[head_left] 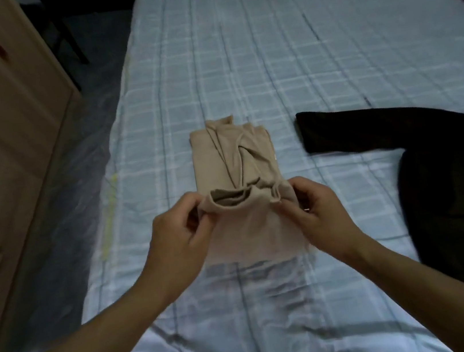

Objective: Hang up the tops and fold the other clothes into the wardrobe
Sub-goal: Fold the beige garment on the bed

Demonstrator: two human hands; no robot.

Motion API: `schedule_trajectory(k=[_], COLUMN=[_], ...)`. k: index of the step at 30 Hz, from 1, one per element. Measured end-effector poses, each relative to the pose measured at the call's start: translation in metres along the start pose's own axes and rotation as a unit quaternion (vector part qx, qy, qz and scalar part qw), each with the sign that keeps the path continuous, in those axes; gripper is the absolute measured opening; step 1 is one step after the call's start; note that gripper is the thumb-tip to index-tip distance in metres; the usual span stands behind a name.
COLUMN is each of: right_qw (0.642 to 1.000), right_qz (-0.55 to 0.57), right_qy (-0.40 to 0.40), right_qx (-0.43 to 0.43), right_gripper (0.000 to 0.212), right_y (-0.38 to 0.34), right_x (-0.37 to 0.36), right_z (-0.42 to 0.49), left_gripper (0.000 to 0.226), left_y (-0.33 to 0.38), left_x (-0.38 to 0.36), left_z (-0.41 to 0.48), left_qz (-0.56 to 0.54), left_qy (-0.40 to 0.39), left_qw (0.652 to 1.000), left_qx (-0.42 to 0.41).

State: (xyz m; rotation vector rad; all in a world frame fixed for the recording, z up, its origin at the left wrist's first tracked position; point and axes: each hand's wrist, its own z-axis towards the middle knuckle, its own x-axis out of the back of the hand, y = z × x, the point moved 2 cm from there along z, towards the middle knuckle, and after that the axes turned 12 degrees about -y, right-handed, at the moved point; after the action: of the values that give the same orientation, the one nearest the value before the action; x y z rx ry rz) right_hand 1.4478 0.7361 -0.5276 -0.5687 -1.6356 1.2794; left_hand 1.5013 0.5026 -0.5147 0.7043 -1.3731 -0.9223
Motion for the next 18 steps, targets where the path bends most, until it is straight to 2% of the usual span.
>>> schedule_trajectory(k=[3, 12, 14, 16, 18], right_qw=[1.000, 0.998, 0.997, 0.994, 0.987], right_qz=[0.008, 0.005, -0.004, 0.013, 0.009], right_qy=[0.018, 0.047, 0.051, 0.043, 0.027], right_qx=[0.001, -0.034, -0.063, -0.104, -0.156], right_gripper=[0.002, 0.011, 0.015, 0.010, 0.031], right_y=[0.005, 0.024, 0.037, 0.054, 0.072], right_x=[0.009, 0.047, 0.053, 0.055, 0.053], right_z=[0.039, 0.175, 0.208, 0.241, 0.262], left_gripper=[0.018, 0.021, 0.022, 0.020, 0.016], left_y=[-0.006, -0.038, -0.053, -0.074, -0.094], left_x=[0.007, 0.023, 0.023, 0.019, 0.010], left_z=[0.041, 0.176, 0.208, 0.238, 0.255], left_qz=[-0.009, -0.001, 0.016, 0.020, 0.035], left_qy=[0.031, 0.091, 0.104, 0.112, 0.101], left_qw=[0.999, 0.993, 0.990, 0.983, 0.970], left_qx=[0.017, 0.071, 0.098, 0.142, 0.219])
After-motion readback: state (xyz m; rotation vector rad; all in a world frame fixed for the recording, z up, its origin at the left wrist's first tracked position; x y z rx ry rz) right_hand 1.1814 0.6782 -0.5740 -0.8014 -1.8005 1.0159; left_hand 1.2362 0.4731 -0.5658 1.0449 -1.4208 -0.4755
